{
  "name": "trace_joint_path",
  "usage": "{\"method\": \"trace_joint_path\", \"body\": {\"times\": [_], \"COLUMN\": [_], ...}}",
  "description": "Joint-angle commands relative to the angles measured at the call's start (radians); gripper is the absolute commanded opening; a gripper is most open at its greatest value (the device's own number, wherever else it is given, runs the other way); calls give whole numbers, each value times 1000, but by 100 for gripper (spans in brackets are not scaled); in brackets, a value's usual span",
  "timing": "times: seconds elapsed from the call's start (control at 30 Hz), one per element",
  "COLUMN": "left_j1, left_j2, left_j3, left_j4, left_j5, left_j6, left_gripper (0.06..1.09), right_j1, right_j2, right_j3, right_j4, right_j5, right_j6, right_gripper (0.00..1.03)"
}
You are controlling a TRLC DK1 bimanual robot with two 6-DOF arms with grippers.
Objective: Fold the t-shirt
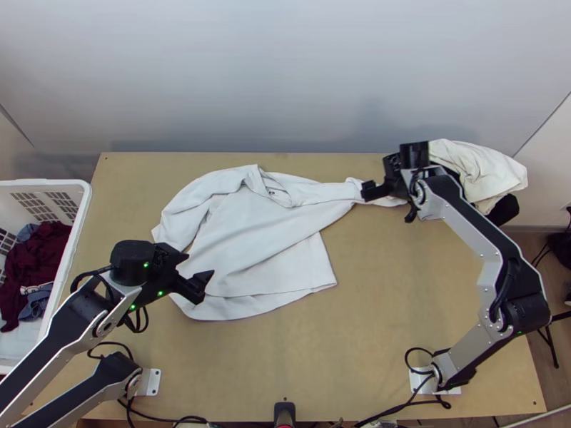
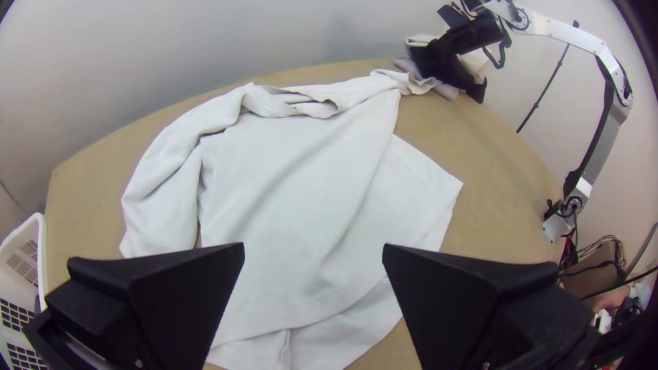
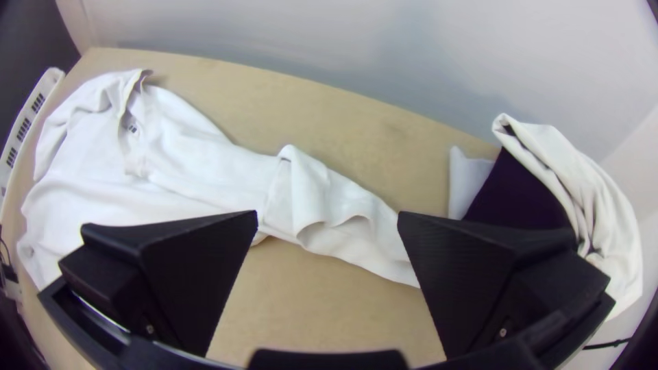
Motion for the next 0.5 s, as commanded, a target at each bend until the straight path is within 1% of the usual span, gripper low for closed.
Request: {"method": "trace_joint_path", "body": {"times": [0.0,0.13,0.23,0.47], "left_j1": [29,29,37,49], "left_j2": [-20,-24,-24,-30], "left_j3": [-26,-35,-35,-37], "left_j4": [2,19,21,24], "left_j5": [0,0,0,0], "left_j6": [6,5,5,8], "left_gripper": [104,104,104,104], "right_j1": [43,47,47,15], "right_j2": [34,67,98,155], "right_j3": [-26,-12,22,62], "right_j4": [9,-5,-77,-78], "right_j5": [0,-6,-34,-34], "right_j6": [-75,-72,-72,-79], "right_gripper": [93,93,93,93]}}
